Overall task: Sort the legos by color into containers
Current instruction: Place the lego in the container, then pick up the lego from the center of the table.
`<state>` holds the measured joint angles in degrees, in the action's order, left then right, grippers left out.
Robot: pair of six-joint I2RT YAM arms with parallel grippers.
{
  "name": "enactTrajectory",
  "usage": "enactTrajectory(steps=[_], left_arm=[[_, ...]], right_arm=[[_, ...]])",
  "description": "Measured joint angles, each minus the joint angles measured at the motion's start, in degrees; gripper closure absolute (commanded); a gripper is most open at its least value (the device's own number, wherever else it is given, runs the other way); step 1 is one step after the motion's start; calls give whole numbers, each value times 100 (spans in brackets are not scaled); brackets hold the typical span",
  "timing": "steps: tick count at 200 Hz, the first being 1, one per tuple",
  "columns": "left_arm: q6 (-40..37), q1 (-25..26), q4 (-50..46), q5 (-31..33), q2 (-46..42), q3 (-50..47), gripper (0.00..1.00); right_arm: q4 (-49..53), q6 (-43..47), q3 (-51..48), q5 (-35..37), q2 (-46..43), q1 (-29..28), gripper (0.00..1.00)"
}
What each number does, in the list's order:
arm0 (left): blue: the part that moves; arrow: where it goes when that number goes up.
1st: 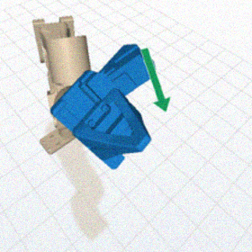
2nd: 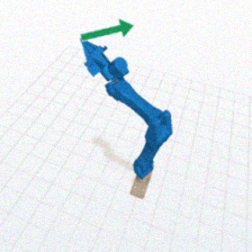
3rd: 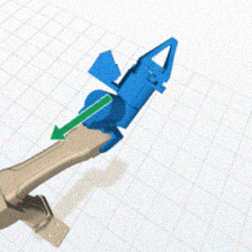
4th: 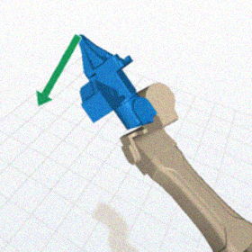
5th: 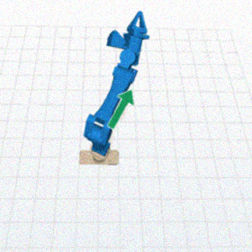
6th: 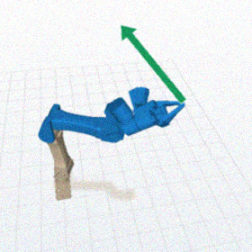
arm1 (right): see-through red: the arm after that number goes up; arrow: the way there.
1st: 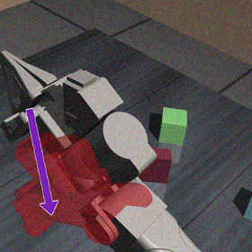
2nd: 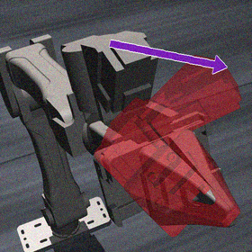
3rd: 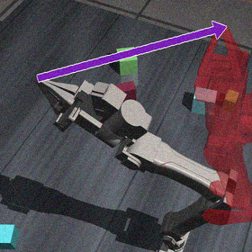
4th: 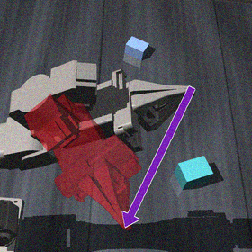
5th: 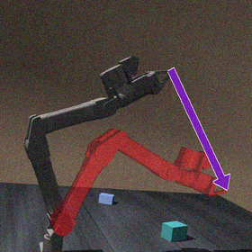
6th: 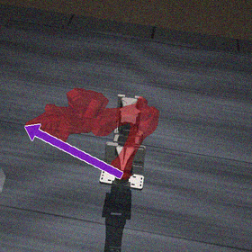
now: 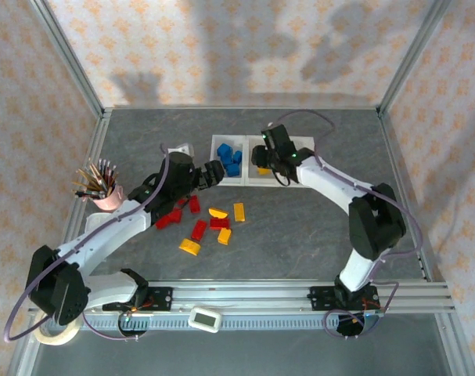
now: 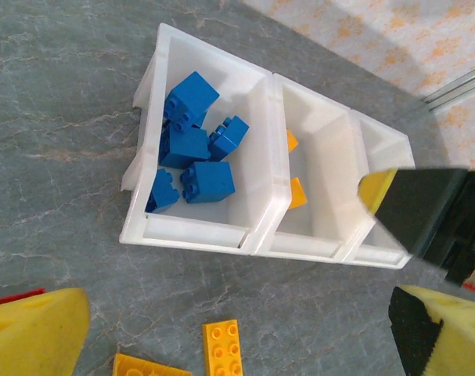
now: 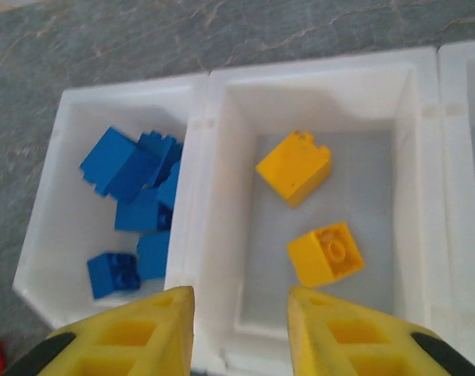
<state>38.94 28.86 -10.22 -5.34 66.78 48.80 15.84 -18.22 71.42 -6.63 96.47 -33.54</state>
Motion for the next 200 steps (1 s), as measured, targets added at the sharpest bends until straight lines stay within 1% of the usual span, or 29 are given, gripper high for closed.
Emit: enactTrajectory(steps=[56, 93, 138, 175, 200], left_arm=[[181, 0, -90, 0, -662, -833, 1], [345, 0, -140, -2, -929, -1191, 1], [476, 0, -153, 2, -1147, -1425, 1], [516, 0, -153, 2, -1202, -1547, 1], [516, 0, -155, 4, -1202, -1565, 1]], right_arm=[[133, -225, -876, 258, -271, -1062, 50], [181, -424, -1182, 391, -269, -1585, 45], [144, -612, -1235, 387, 85, -1814, 41], [90, -669, -1235, 389, 450, -1829, 43], [76, -673, -1222, 396, 603, -1838, 47]])
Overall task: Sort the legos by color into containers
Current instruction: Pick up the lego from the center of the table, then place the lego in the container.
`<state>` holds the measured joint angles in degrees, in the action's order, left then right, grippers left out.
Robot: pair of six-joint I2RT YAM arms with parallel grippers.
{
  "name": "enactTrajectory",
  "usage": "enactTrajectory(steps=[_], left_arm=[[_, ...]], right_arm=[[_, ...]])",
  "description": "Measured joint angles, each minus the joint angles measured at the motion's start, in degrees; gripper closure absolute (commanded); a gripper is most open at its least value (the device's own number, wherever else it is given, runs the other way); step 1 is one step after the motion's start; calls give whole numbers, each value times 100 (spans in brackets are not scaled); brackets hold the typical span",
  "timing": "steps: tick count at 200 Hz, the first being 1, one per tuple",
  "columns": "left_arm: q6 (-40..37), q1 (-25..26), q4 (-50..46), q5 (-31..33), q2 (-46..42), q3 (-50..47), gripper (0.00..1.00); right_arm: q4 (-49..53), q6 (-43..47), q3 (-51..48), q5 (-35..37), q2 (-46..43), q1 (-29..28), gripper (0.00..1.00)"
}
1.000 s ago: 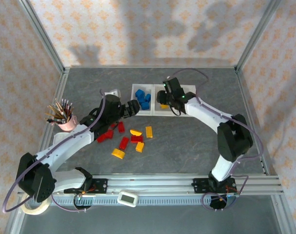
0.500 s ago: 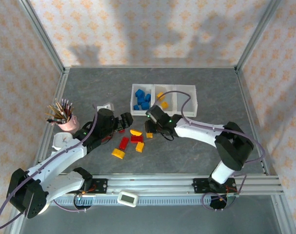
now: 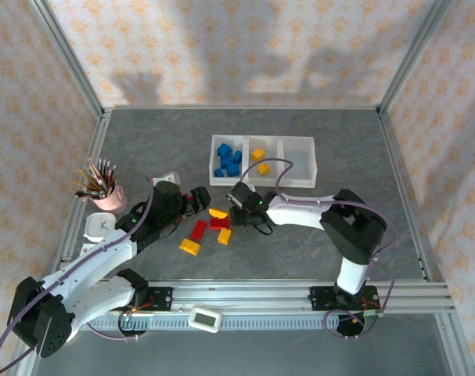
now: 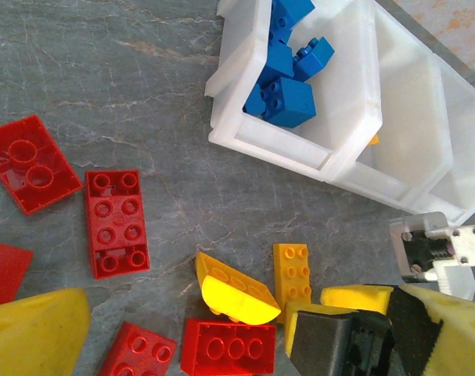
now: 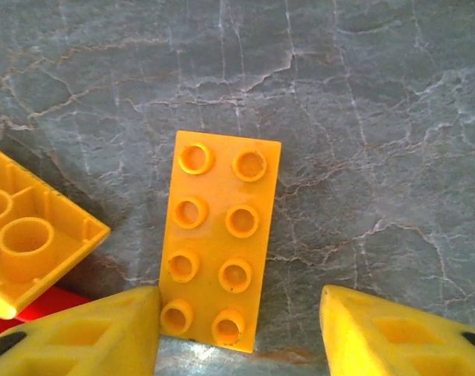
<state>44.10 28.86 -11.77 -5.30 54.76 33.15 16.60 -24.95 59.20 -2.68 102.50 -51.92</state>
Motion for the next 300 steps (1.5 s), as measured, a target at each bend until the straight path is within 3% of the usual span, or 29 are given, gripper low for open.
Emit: enactTrajectory(steps=[83, 135, 171, 231, 262, 300], left_arm=[[0, 0, 0, 22, 0, 0, 1], [-2, 0, 0, 22, 0, 0, 1], [-2, 0, -2, 13, 0, 28, 1], [-22, 0, 98, -28, 264, 299, 1], [-70, 0, 214, -48, 721, 603, 1], [-208, 0, 378, -44, 1182, 1051, 1]], right_arm=[[-11, 7, 212, 188, 234, -44, 64], [59, 11, 212, 295, 142, -48, 66], [144, 11, 155, 289, -396, 35, 66], [205, 260, 205, 229, -1198, 1091, 66], [280, 470, 658, 160, -892, 1655, 66], [264, 758, 1591, 107, -63, 1954, 66]])
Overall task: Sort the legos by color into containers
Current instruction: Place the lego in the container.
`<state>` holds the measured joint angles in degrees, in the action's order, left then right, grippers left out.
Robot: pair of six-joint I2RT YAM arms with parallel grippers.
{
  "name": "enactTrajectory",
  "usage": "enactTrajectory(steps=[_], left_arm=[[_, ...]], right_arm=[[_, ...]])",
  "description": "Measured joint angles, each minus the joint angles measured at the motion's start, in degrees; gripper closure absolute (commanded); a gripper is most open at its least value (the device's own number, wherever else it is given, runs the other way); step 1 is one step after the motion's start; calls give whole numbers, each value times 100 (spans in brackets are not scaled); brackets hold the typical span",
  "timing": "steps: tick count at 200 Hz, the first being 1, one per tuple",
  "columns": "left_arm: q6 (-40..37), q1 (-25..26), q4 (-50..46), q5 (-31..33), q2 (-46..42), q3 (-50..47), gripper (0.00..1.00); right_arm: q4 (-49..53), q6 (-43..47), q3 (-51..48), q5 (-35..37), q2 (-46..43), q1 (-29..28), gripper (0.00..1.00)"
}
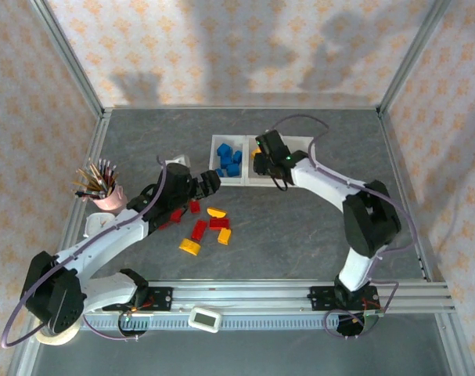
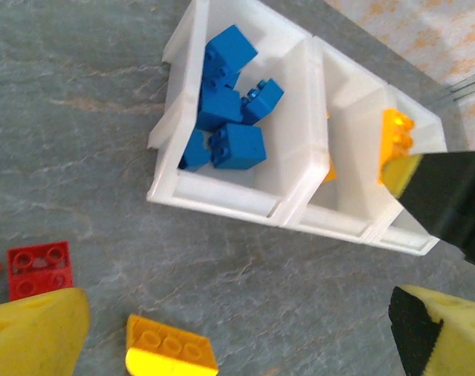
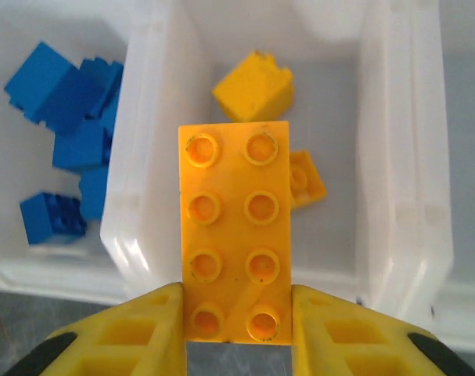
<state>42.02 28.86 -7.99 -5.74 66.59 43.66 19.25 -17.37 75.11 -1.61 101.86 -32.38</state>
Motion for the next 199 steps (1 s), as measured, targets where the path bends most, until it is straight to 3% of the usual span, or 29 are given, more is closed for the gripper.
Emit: enactTrajectory(steps=[30, 59, 112, 151, 199], left_arm=[[-81, 0, 22, 4, 280, 238, 1], [-166, 0, 46, 15, 481, 363, 1], [-291, 0, 48, 17, 590, 472, 1], [-308, 0, 48, 15, 577, 485, 1], [-304, 0, 35, 20, 155, 483, 1]], right_arm=[[20, 146, 538, -28, 603, 151, 65], [83, 260, 951, -24, 1062, 212, 58], [166, 332, 1156, -9, 1161, 212, 55], [249, 352, 1095, -9, 868, 212, 56], [227, 306, 424, -37, -219, 177, 56]])
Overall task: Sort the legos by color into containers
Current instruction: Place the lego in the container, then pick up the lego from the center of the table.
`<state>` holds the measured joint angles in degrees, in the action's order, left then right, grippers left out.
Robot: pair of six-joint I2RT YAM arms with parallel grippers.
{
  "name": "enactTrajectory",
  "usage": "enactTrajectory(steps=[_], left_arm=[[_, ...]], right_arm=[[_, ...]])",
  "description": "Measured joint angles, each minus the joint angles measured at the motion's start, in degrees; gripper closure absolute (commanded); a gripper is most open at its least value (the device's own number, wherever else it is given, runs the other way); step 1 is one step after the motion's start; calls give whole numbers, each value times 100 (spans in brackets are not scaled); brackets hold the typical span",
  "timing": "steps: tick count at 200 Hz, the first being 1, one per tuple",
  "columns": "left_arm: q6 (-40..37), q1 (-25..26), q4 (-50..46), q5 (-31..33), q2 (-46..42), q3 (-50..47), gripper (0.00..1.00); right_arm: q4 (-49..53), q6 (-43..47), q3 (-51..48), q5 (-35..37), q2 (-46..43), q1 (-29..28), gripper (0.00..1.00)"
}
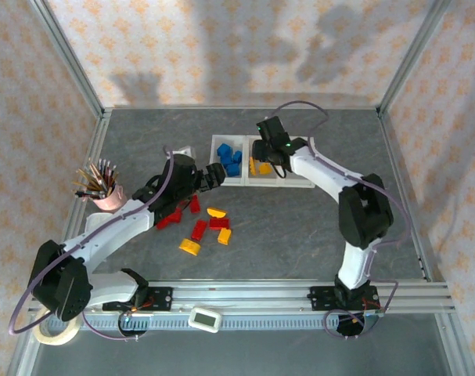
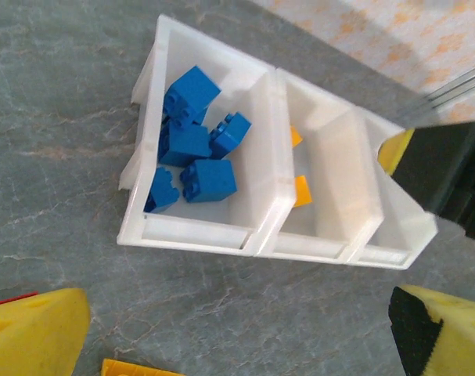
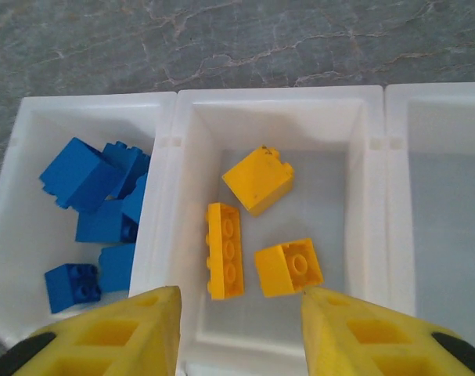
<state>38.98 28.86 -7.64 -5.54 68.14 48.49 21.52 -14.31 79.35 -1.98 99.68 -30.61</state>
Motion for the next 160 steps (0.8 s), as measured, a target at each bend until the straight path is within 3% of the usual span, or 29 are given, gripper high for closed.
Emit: enactTrajectory(steps=[54, 92, 160], left_arm=[[103, 0, -105, 120, -763, -520, 1], [319, 0, -334, 295, -1320, -1102, 1], [675, 0, -833, 614, -2280, -1641, 1]], right_arm=[[-131, -216, -918, -61, -575, -708, 54], [-247, -560, -1209, -55, -566, -1464, 46], [-649, -1051, -1047, -42, 293, -2361, 33]])
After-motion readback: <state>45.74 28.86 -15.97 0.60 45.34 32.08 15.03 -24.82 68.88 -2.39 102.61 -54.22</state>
